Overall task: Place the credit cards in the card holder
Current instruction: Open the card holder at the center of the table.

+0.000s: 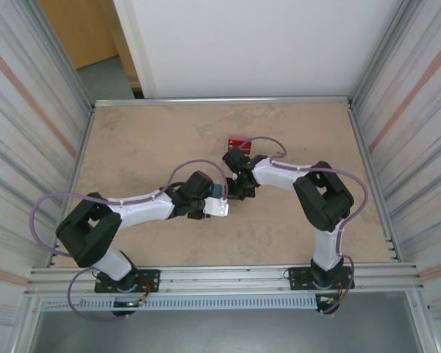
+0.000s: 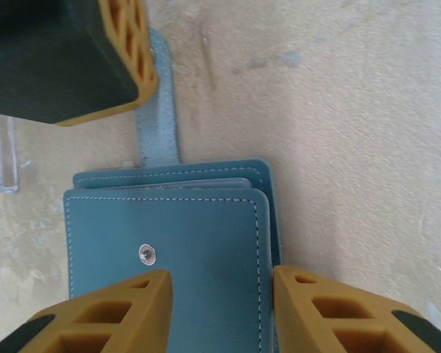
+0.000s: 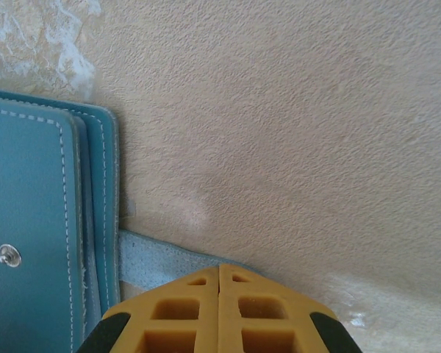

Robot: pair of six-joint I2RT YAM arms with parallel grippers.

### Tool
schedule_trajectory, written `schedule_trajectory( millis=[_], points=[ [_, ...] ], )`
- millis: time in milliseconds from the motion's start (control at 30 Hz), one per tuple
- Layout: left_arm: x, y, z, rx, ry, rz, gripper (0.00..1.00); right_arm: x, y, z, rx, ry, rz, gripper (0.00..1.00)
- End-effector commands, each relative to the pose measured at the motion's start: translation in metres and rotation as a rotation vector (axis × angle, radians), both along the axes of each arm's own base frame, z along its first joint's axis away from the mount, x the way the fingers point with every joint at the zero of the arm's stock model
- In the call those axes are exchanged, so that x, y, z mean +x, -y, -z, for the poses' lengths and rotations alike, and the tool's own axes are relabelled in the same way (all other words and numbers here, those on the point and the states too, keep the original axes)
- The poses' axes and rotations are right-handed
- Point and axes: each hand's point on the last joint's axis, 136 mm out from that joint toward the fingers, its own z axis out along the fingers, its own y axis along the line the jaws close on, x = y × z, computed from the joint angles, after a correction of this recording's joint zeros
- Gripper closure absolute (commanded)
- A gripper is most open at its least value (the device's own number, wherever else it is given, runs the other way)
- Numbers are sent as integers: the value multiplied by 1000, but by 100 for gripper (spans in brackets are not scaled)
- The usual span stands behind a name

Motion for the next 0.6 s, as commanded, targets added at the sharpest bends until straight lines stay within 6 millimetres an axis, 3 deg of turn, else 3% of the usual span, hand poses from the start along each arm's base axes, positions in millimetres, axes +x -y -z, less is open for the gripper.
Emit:
schedule_trajectory(
  millis=[0, 367, 567],
  points=[
    [7, 0, 0, 1, 35, -8, 63, -17, 17, 17, -61, -69, 14, 100],
    [10, -7, 13, 33, 42, 0, 56, -19, 20, 19, -74, -76, 13, 100],
    [16, -12, 7, -4, 31, -55, 69, -21, 22, 20, -77, -77, 15, 100]
  ],
)
